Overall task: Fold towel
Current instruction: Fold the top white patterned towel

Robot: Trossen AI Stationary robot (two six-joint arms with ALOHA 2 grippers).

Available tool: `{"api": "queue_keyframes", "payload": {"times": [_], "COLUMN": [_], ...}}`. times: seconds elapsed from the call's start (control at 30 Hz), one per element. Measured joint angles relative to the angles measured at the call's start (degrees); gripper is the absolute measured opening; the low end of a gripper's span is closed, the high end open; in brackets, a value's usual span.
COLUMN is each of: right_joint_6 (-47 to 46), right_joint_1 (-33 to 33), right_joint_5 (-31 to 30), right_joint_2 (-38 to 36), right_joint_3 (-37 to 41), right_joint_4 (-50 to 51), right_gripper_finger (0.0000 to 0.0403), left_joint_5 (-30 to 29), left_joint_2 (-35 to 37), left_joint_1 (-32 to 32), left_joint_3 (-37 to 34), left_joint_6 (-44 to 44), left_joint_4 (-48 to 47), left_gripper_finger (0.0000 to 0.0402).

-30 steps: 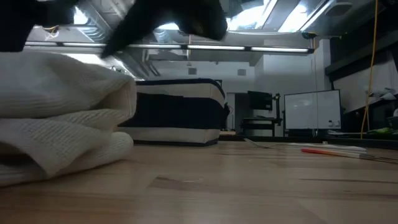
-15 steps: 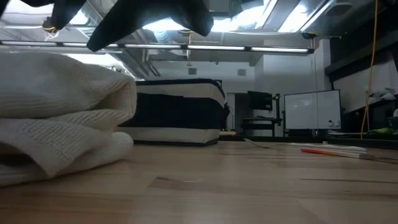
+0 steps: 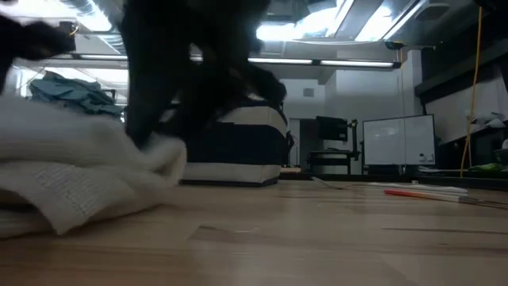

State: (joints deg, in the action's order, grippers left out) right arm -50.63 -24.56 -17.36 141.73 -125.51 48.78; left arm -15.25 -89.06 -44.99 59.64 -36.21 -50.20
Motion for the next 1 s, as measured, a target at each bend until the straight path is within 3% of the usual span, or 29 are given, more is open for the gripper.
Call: {"api": "queue_keyframes", "payload": {"times": [0.27, 0.43, 0.7, 0.9, 1.0], "right_joint_6": [-0.12, -0.77, -0.70, 1.69, 4.28], "right_joint_1": [-0.04, -0.07, -0.15, -0.26, -0.22], "right_joint_5": [0.45, 0.97, 2.55, 2.49, 1.68], "right_joint_2": [0.07, -0.01, -0.02, -0.02, -0.02], "right_joint_3": [5.54, 7.48, 5.93, -0.01, -3.91], "right_joint_4": [-5.52, -7.26, -6.81, -5.60, -4.75], "right_gripper_finger": [0.0127, 0.0127, 0.0127, 0.0127, 0.0127], "left_joint_5": [-2.15, -2.25, -1.16, -0.92, 2.20], "left_joint_2": [0.02, 0.20, 1.28, 4.98, 7.07], "left_joint_1": [2.49, 3.06, 2.41, 1.60, 0.80], "left_joint_3": [-10.34, -12.28, -6.34, 0.82, 3.48], "left_joint_6": [0.11, 0.07, 2.19, 3.41, 3.14], "left_joint_4": [15.42, 15.67, 9.84, 2.86, 1.41], "left_gripper_finger": [0.0123, 0.0123, 0.0123, 0.0123, 0.0123]}}
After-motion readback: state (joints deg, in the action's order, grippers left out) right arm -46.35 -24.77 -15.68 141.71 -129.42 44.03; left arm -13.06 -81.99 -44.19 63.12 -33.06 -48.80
